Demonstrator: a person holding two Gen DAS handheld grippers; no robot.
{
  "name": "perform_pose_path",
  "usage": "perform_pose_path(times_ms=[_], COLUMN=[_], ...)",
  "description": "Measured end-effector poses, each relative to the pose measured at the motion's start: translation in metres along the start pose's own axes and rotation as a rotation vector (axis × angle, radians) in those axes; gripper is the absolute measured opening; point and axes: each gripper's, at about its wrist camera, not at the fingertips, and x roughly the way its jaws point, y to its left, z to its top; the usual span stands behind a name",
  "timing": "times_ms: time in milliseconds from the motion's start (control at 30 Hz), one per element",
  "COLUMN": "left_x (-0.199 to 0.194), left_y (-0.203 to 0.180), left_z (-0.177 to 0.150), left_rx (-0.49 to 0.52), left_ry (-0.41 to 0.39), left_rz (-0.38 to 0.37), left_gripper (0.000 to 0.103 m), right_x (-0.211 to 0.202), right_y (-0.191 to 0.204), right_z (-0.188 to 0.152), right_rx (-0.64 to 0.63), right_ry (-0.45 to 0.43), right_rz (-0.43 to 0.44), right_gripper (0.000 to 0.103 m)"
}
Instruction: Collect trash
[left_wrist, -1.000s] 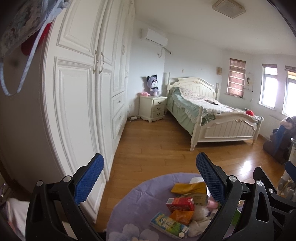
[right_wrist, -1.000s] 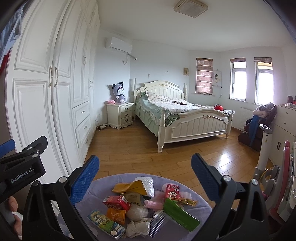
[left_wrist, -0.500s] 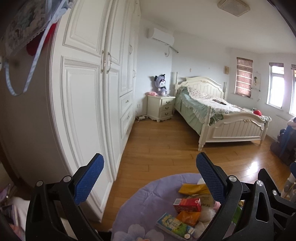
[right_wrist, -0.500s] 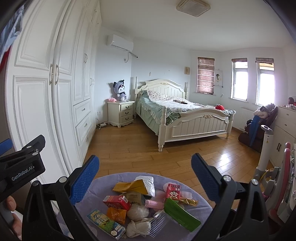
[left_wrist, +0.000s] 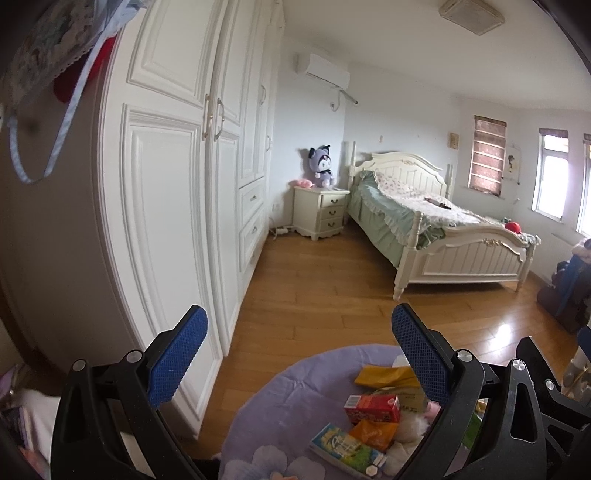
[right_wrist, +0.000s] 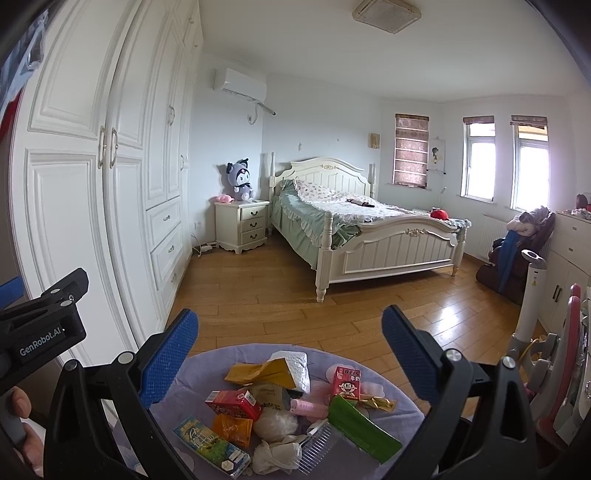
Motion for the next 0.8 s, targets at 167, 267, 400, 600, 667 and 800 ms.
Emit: perform_pose_path(times_ms=[167,267,400,600,667,800], left_x=[0.0012,0.0029,0.0033,0.0015,0.0022,0.0026], left_y=[-0.0014,-0.0037,-0.0031,-0.004,-0.0046,-0.005], left_z=[0.0022,-0.0005,-0.0006,-0.005,-0.0056,-0.0055], left_rx=[0.001,0.008,0.006,0.009,0.012,0.012], left_ry=[-0.006,-0.001,-0.001,0.0,0.0,0.001], left_rz=[-0.001,-0.003,-0.005,-0.01,-0.01,-0.011], left_gripper=[0.098,0.098,0.098,0.098,0.098,0.098], right_x=[0.0011,0.0025,0.0028,0.0046,0.0056,0.0055], right_y=[0.0023,0.0027,0.0045,0.0045,0.005,0.0033], right_z=[0.0014,0.0013,0.0012,0.0016,0.002,0.0021], right_rx=[-0.005,-0.002,-0.009,-0.005,-0.006,-0.005], right_ry=[-0.004,0.005,0.008,0.012,0.015,0.014], right_rz=[-0.002,0.002,0.004,0.003,0.002,0.003], right_gripper=[0.098,0.098,0.098,0.098,0.098,0.098])
